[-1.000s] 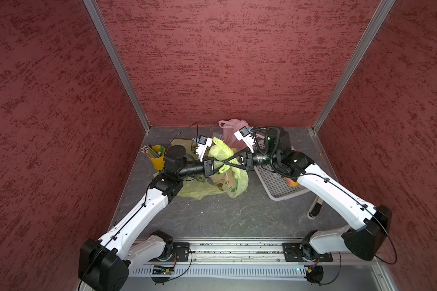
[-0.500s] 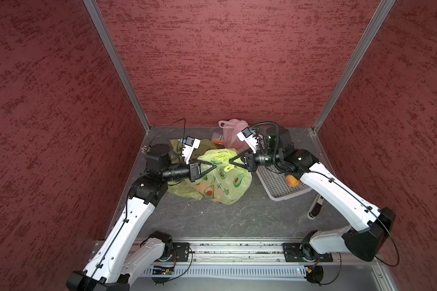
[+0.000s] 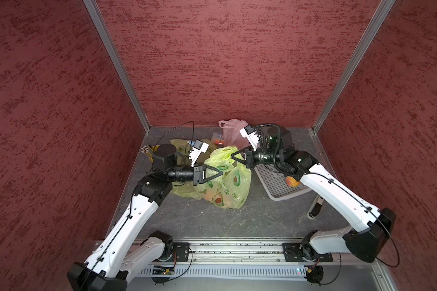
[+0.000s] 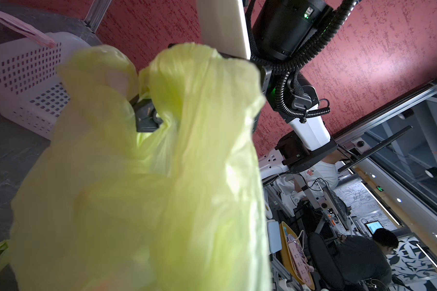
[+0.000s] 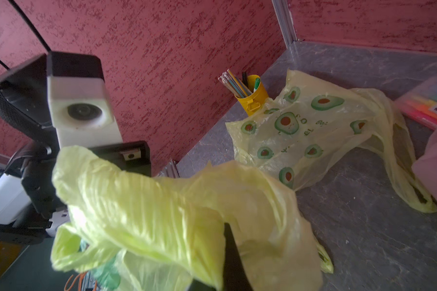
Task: Place the peach into a plastic bag & tie a knot
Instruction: Cross the plastic bag at the center of the board.
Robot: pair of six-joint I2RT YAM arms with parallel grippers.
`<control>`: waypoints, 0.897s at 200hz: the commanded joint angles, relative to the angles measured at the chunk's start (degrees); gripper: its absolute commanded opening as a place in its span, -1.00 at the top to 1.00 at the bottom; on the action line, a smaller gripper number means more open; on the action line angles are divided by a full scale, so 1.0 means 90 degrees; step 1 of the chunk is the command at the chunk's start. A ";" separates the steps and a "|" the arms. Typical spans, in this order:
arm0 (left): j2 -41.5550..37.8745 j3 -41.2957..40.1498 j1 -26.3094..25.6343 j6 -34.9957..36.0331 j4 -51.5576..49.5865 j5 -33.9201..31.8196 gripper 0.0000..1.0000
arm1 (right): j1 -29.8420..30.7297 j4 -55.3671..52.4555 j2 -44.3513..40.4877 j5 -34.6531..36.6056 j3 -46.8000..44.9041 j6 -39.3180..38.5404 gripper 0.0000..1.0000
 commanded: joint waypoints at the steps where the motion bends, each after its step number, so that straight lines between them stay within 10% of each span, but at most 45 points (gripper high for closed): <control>1: 0.0173 -0.0302 -0.0202 -0.0609 0.1278 -0.0008 1.00 | -0.0007 0.1022 -0.0194 0.0460 -0.0170 0.0555 1.00; 46: 0.0541 -0.0660 -0.0639 -0.1279 0.3165 -0.0337 1.00 | 0.0190 0.1753 -0.0344 0.1165 -0.0569 0.0843 1.00; 92: 0.0746 -0.0284 -0.1191 -0.0456 0.2651 -0.1181 1.00 | 0.0354 0.2787 -0.0509 0.1374 -0.1129 0.1190 1.00; 125: 0.0776 -0.0288 -0.1176 0.0010 0.1516 -0.1601 0.03 | 0.0334 0.3598 -0.0572 0.0505 -0.1258 0.1148 1.00; 179: -0.0250 -0.0285 -0.0516 0.0561 -0.0004 -0.1608 -0.20 | 0.0244 0.3659 -0.0538 -0.0689 -0.0990 0.0983 1.00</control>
